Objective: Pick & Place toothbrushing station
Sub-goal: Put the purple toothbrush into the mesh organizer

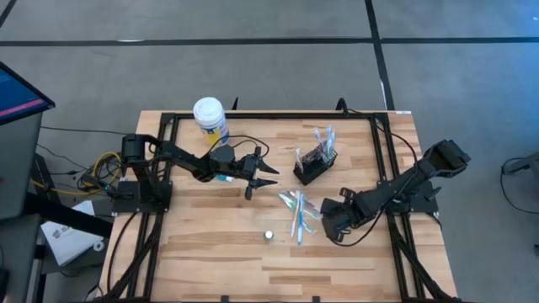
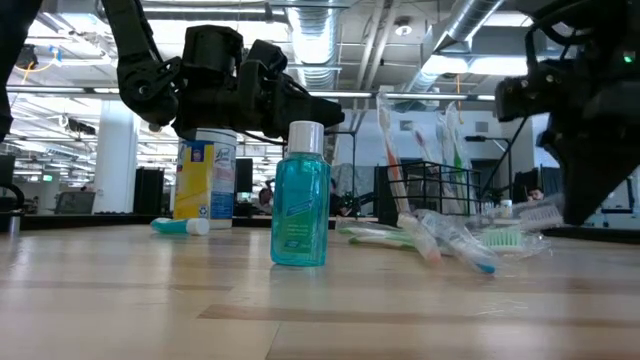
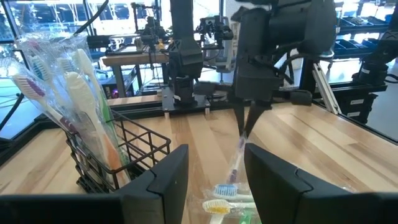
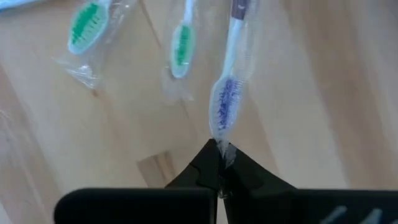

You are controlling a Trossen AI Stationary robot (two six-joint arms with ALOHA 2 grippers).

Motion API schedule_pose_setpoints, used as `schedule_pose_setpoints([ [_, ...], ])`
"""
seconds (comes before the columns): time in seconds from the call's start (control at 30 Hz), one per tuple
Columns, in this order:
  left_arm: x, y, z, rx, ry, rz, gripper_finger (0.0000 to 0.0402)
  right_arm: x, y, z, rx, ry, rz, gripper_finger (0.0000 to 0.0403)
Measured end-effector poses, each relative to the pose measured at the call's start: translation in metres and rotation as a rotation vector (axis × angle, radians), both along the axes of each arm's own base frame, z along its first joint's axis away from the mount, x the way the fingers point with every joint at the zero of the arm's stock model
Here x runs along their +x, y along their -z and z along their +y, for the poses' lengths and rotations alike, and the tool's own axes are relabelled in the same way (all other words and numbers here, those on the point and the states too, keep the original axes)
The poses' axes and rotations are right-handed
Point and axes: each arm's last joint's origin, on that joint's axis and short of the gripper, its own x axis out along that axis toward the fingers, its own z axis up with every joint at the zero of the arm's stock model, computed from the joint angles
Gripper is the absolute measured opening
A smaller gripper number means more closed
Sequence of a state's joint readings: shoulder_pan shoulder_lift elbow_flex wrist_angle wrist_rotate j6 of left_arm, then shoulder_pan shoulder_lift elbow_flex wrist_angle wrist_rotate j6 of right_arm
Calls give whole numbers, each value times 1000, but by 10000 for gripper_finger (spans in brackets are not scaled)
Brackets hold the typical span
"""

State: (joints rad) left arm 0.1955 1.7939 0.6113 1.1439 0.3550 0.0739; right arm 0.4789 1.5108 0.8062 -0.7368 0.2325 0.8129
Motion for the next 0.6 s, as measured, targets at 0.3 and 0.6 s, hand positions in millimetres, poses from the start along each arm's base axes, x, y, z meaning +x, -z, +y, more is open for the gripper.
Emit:
schedule_pose_setpoints([
  [0.3, 0, -4, -1, 4, 3, -19, 149, 10, -43, -3, -53, -32, 97, 0],
  [0.6, -4, -35, -24, 28, 61, -121, 149, 19, -89, -6, -73, -58, 121, 0],
])
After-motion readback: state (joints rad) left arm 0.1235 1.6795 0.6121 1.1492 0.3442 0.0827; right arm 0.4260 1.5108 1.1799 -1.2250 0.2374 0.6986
